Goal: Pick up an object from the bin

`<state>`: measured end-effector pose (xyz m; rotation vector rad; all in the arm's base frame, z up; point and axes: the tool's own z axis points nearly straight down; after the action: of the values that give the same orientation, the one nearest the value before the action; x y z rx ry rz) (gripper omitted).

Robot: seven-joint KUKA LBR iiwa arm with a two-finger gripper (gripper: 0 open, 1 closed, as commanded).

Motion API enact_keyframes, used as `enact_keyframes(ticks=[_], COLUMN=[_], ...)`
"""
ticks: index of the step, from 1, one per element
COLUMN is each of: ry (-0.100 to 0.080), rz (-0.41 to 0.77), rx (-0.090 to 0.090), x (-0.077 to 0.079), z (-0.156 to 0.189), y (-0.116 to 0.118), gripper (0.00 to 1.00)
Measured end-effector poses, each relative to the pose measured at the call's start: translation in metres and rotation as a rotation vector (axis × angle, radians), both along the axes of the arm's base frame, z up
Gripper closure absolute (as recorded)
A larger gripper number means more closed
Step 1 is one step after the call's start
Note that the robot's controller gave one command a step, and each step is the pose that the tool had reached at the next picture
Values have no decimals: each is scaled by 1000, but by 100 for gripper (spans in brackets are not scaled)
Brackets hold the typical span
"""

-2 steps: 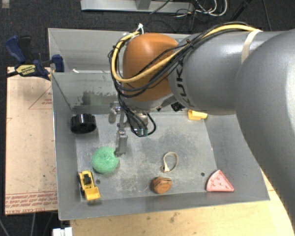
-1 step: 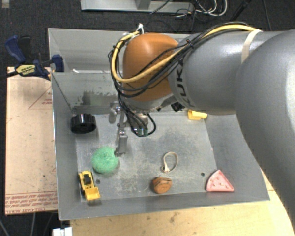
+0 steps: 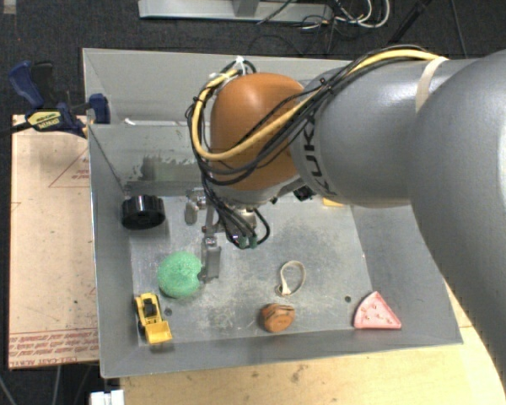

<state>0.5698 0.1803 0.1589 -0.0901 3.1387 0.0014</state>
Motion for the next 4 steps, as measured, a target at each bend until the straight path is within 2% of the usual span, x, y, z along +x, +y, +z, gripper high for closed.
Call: enact_keyframes(ticks=[1,2,3,4], ry=[-6,5,0,0], rz=[188,131,523,564], rx=[1,0,0,1], x=[-4,-28,-50,-54], z=[-52,-81,-87,-89], y=[12,11,27,30], gripper=[0,0,100,100])
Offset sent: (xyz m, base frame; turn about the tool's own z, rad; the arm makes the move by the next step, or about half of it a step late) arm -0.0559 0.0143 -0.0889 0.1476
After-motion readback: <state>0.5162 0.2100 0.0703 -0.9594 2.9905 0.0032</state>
